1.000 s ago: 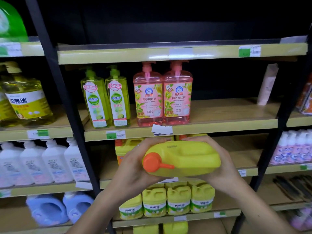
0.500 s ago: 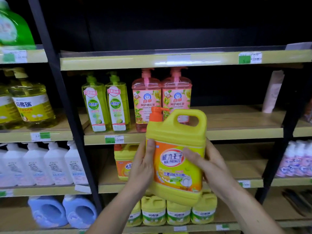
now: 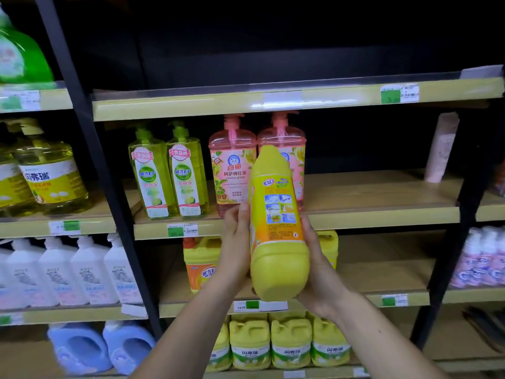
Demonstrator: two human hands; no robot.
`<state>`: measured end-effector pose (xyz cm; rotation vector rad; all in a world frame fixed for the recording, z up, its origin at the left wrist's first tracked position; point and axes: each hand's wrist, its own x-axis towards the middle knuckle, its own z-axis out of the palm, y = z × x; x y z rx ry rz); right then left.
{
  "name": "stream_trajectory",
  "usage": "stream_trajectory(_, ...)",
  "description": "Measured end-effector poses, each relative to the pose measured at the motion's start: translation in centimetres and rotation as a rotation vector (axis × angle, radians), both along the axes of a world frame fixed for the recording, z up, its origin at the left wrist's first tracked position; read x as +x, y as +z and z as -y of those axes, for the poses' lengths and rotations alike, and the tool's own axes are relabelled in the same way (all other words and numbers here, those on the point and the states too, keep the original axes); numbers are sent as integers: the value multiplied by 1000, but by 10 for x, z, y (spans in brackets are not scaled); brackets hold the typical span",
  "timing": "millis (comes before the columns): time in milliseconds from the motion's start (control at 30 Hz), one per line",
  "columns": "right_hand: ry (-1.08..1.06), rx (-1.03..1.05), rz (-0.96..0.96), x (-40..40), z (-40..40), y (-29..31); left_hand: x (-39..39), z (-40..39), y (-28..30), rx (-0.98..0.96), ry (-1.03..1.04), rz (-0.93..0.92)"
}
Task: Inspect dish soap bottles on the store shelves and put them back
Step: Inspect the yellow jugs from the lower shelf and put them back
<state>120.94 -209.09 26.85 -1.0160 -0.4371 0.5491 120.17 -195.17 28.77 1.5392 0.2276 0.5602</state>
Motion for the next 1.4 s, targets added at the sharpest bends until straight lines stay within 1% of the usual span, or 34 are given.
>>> stream_trajectory(33,8,11,-39,4,0,-3,0,-2,0,139,36,29)
stream_trajectory(67,32,35,-98,9,1,-5,-2,-3,0,220,44,51)
stream_trajectory(167,94,111,-224,18,-1,-13,-17,0,-2,239,-18,121)
stream_trajectory(333,86,144,-251,23,-6,-19,-34,4,8,339,-61,201)
stream_trajectory(433,40,101,-235,24,-6,-21,-42,11,11,330,-62,204)
stream_trajectory(500,-20,33,-150,21,-5,-15,-47,7,14,293,-86,186)
stream_trajectory(533,-82,-10,-69,18,-5,-10,-48,1,16,247,-123,160)
stream_trajectory(600,-281,-105,160,10,-6,-4,-46,-12,25,156,-191,50)
stream_trajectory(667,-495,-274,411,7,-5,-7,-35,-24,29,120,-190,-67)
stream_trajectory(700,-572,-362,491,7,-3,-10,-29,-26,26,75,-189,-92)
stream_trajectory(733,-617,-408,527,7,0,-12,-24,-28,20,-17,-196,-98)
stream_trajectory(800,-631,-404,531,7,6,-14,-18,-29,9,-209,-219,-100)
stream_trajectory(867,-623,-407,542,7,11,-11,-17,-32,0,-285,-244,-93)
stream_trajectory(1067,-608,-406,512,5,18,-1,-10,-37,-1,-287,-293,-79)
stream_trajectory(1267,-607,-480,494,4,21,9,-12,-35,2,-298,-313,-113)
stream_trajectory(1333,-597,-481,467,2,21,10,-13,-35,3,-297,-316,-132)
stream_trajectory(1400,-592,-522,417,3,21,12,-14,-36,8,-323,-338,-195)
